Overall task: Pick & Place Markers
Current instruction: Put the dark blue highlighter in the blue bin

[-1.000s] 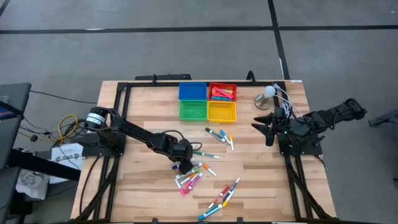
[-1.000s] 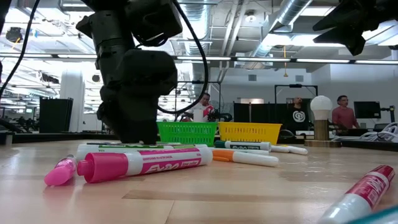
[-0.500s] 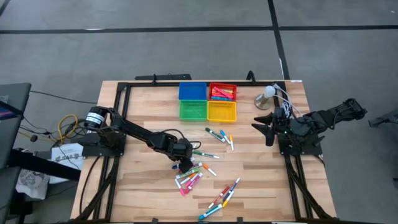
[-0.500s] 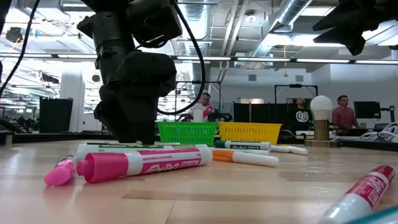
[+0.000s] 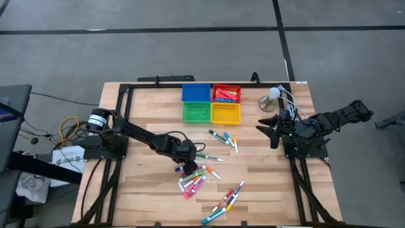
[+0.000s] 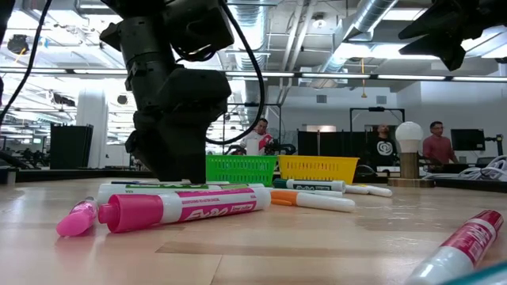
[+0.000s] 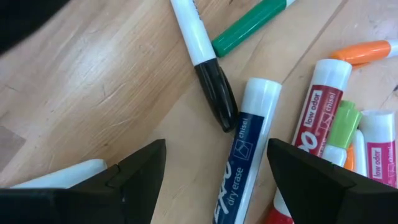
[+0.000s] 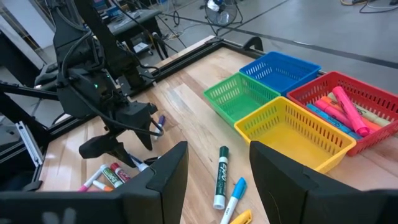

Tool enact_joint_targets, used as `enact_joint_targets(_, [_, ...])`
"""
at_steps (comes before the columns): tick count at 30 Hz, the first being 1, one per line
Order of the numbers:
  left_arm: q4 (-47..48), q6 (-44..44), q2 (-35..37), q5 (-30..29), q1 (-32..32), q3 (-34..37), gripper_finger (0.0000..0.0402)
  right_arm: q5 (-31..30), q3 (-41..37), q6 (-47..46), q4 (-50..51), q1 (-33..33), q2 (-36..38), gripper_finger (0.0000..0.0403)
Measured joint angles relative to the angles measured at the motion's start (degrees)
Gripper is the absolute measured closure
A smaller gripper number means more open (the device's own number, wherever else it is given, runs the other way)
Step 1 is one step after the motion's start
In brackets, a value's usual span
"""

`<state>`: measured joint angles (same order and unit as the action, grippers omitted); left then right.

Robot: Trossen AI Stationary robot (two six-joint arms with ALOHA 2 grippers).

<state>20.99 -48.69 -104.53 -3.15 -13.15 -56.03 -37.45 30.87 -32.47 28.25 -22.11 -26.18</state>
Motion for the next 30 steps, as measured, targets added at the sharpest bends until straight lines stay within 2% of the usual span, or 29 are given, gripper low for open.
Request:
enact_joint_targets(23, [-1.74,0.42,0.00,-1.89,-0.33,-0.07,0.0119,-0.07,-0.02,1.09,0.02,0.01,0.00,0.0241])
enact_joint_targets(30, [-1.83,0.45,-0.04,-5.46,-1.59,-0.07,0.0119,-0.09,-0.02,1.44,0.02,0.00,0.00,0.0241])
